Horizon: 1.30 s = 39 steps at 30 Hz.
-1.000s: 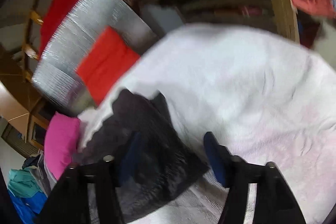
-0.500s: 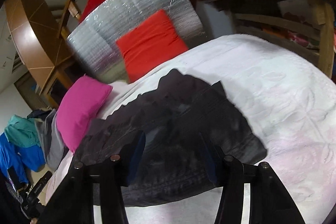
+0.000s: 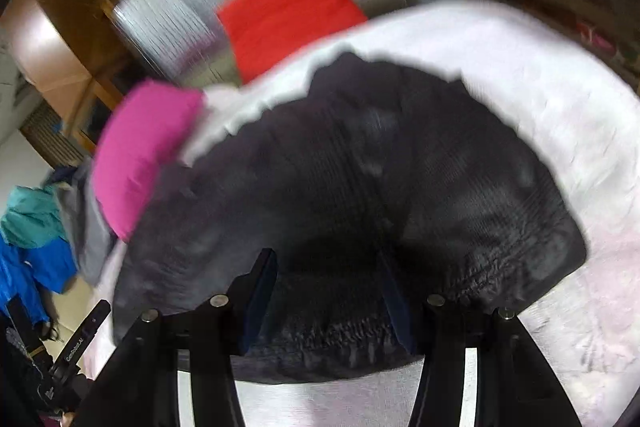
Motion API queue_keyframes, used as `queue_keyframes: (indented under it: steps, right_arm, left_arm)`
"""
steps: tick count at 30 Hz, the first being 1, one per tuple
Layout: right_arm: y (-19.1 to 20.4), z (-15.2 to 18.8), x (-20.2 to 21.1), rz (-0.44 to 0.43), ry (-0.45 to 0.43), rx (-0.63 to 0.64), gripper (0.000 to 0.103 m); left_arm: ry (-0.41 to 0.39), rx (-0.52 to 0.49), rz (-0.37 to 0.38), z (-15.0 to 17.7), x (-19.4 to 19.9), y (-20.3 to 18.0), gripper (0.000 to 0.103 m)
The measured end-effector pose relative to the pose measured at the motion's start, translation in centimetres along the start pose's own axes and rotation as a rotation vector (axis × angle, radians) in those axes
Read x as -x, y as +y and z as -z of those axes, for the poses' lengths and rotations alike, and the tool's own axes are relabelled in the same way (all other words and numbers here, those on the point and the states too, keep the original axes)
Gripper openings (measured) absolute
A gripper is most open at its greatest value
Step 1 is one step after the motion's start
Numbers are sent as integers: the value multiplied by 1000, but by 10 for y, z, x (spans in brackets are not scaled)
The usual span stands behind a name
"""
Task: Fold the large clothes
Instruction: 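Press and smooth the folded jacket flat with both tools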
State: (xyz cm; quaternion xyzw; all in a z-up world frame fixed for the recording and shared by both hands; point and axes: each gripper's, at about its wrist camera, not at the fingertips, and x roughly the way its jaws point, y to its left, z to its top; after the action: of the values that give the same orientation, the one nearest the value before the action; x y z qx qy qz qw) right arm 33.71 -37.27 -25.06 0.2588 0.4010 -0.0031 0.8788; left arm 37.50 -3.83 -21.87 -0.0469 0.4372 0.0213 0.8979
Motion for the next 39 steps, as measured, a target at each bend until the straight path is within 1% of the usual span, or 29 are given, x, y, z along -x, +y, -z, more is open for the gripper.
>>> queue_keyframes:
  steps: [1, 3, 4, 5, 7, 8, 9, 10, 12, 14, 15, 18, 20, 21, 22, 23, 25, 27, 28, 29, 30, 31, 32, 33, 35, 36, 37, 39]
  right_arm:
    - [1, -2, 4, -5, -10, 11, 56]
    - [-2, -6, 15, -36, -37, -7, 56]
    - [-8, -10, 25, -59, -72, -31, 56]
    - [-16, -15, 35, -62, -114, -51, 56]
    - [-31, -24, 49, -29, -185, -83, 57]
    - [-40, -28, 53, -12, -210, -100, 61]
    - [-54, -34, 57, 9, -236, -134, 70]
    - [-63, -38, 58, 14, -246, -158, 72]
    - [-80, -46, 53, 15, -238, -202, 72]
    - [-92, -54, 45, 25, -219, -227, 72]
    - [-97, -58, 38, 20, -204, -235, 72]
    - [-102, -68, 14, -14, -132, -246, 72]
    - [-100, -70, -2, -20, -80, -229, 72]
    - [-93, -71, -10, 13, -71, -185, 61]
    - [-86, -71, -12, 52, -77, -135, 39]
    - [-82, -71, -9, 71, -84, -112, 37]
    - [-72, -74, 0, 96, -128, -77, 26]
    - [-67, -73, 5, 120, -164, -57, 26]
    - [-68, -71, -3, 171, -150, -34, 26]
    - [-71, -69, -15, 199, -112, -31, 26]
    - [-78, -66, -26, 193, -67, -53, 26]
    - [-85, -65, -30, 172, -52, -91, 28]
    - [-87, -68, -25, 165, -58, -107, 29]
    - [-88, -69, -20, 155, -67, -119, 33]
    - [-91, -73, -1, 131, -115, -165, 46]
    - [-93, -73, 8, 129, -149, -185, 61]
    - [-94, -73, 19, 129, -190, -196, 65]
    - [-87, -72, 38, 111, -252, -180, 65]
  left_arm:
    - [13, -15, -21, 1, -7, -3, 79]
    - [-12, -34, -31, -3, -2, -6, 79]
    - [-18, -30, -15, -7, 3, -5, 79]
    - [-34, -6, 14, -10, 9, 0, 79]
    - [-62, 32, 28, -17, 16, 10, 79]
    - [-73, 50, 21, -24, 19, 18, 79]
    - [-78, 61, 12, -27, 20, 24, 79]
    - [-87, 77, -1, -32, 21, 33, 81]
    - [-92, 120, -19, -42, 16, 52, 84]
    - [-67, 182, -27, -49, 2, 73, 84]
    - [-53, 213, -17, -53, -5, 81, 84]
    - [9, 293, 65, -55, -27, 94, 84]
    - [75, 324, 146, -52, -43, 93, 84]
    - [94, 329, 160, -52, -48, 91, 84]
    - [99, 332, 160, -52, -51, 89, 83]
    - [92, 331, 158, -53, -53, 87, 82]
    - [68, 324, 145, -56, -52, 83, 81]
    - [55, 296, 96, -59, -55, 78, 81]
    - [68, 281, 60, -57, -58, 74, 81]
    - [91, 279, 45, -54, -64, 72, 82]
    - [103, 285, 48, -53, -67, 71, 82]
    - [101, 301, 50, -51, -66, 71, 82]
    - [98, 304, 48, -52, -65, 71, 82]
    - [96, 300, 45, -52, -61, 71, 82]
    - [74, 278, 15, -54, -52, 70, 81]
    - [52, 260, -7, -55, -46, 67, 81]
    - [28, 240, -27, -56, -38, 64, 81]
    - [-21, 205, -44, -59, -25, 59, 81]
